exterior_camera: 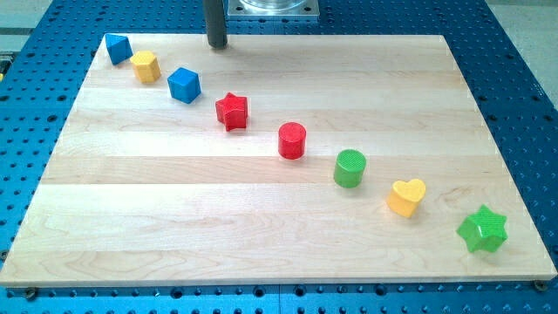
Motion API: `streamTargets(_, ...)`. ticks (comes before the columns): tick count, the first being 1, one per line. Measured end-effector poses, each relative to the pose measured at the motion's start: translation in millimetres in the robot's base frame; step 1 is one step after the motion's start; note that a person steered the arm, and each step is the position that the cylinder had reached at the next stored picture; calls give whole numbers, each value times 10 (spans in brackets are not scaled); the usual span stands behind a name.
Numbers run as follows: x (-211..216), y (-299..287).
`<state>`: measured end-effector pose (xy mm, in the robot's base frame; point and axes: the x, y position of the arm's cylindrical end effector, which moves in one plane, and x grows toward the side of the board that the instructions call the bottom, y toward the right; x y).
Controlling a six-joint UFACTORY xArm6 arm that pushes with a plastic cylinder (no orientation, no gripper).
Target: Push the yellow hexagon into the blue triangle
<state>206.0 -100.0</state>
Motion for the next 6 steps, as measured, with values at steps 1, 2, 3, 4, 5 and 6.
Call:
streamTargets(1, 181, 14)
streamTargets(2, 438, 20)
streamTargets(3, 658, -97)
streamTargets(4, 710, -327)
streamTargets(5, 710, -477)
streamTargets(6, 867, -789)
